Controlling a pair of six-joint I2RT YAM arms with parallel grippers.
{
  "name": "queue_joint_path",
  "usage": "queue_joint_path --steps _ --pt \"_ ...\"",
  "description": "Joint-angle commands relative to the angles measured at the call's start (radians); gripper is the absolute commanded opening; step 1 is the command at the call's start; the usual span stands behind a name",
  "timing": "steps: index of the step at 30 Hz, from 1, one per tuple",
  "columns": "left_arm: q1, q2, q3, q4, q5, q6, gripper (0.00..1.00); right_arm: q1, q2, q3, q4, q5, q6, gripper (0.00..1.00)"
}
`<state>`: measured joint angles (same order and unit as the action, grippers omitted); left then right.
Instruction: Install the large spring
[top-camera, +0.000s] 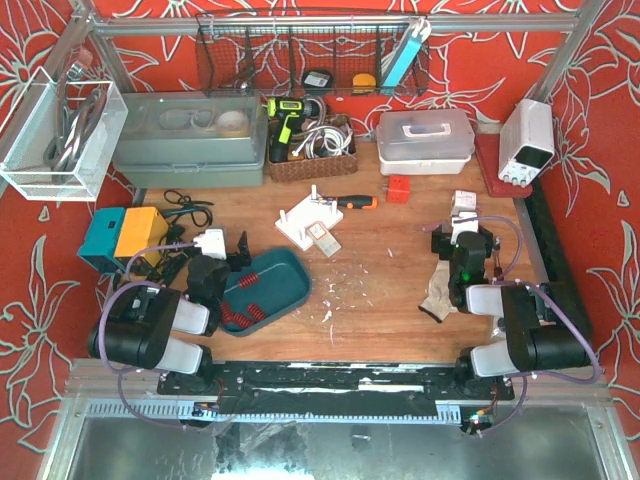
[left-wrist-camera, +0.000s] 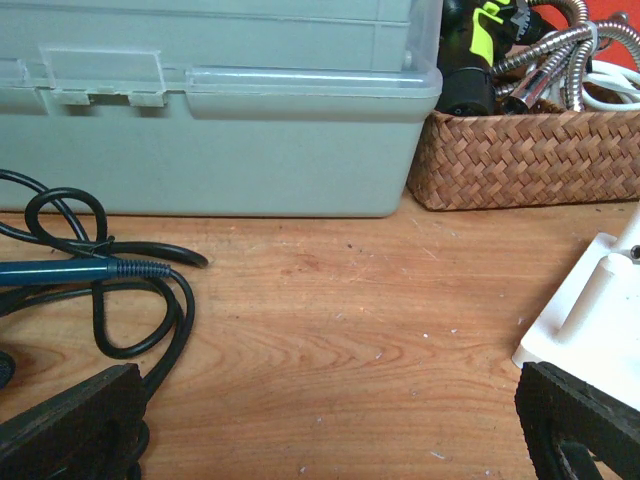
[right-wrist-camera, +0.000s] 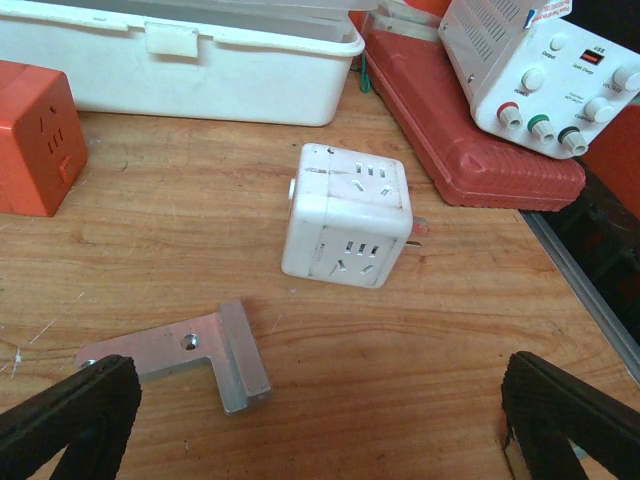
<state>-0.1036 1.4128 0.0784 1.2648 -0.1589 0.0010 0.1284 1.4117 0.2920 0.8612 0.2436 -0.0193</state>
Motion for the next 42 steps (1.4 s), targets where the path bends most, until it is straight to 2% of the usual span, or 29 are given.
queue_joint_path --steps 1,10,11,12,14,16,19,22,26,27,31,34,38,42 --pt "0.004 -0.005 0.015 0.013 -0.002 0.011 1.0 -0.004 -0.002 -0.011 0.016 0.002 0.006 0.99" --pt "0.004 -0.006 0.022 0.006 -0.006 0.014 1.0 -0.002 -0.017 -0.006 0.019 -0.006 0.0 0.99" --pt "0.004 -0.016 0.033 -0.021 -0.013 0.01 1.0 0.0 -0.061 0.02 -0.072 -0.031 -0.01 0.99" --pt "0.004 -0.039 0.053 -0.069 -0.017 0.008 1.0 0.002 -0.112 0.059 -0.182 -0.049 -0.022 0.99" --pt "0.005 -0.112 0.127 -0.268 -0.021 0.001 1.0 0.002 -0.198 0.141 -0.36 -0.051 -0.019 0.99" --pt "0.005 -0.185 0.224 -0.484 -0.038 -0.032 1.0 0.002 -0.27 0.211 -0.464 -0.041 0.023 0.99" --pt "0.004 -0.252 0.358 -0.712 -0.051 -0.072 1.0 0.002 -0.346 0.307 -0.61 -0.079 0.1 0.99" --pt "0.004 -0.302 0.496 -0.931 -0.045 -0.148 1.0 0.002 -0.387 0.437 -0.837 -0.113 0.226 0.99" --pt "0.004 -0.372 0.628 -1.122 0.073 -0.234 1.0 0.0 -0.391 0.608 -1.181 -0.058 0.498 0.99" --pt "0.004 -0.395 0.656 -1.168 0.085 -0.27 1.0 -0.003 -0.39 0.626 -1.213 -0.065 0.515 0.99" --pt "0.005 -0.493 0.743 -1.377 0.096 -0.396 1.0 -0.005 -0.388 0.616 -1.184 -0.257 0.506 0.99" --pt "0.005 -0.567 0.743 -1.427 0.277 -0.345 1.0 -0.004 -0.371 0.611 -1.17 -0.459 0.478 0.99" --pt "0.005 -0.662 0.657 -1.35 0.496 -0.422 1.0 0.012 -0.355 0.563 -1.116 -0.608 0.466 0.97" --pt "-0.005 -0.683 0.547 -1.252 0.632 -0.566 1.0 0.08 -0.334 0.523 -1.083 -0.581 0.439 0.95"
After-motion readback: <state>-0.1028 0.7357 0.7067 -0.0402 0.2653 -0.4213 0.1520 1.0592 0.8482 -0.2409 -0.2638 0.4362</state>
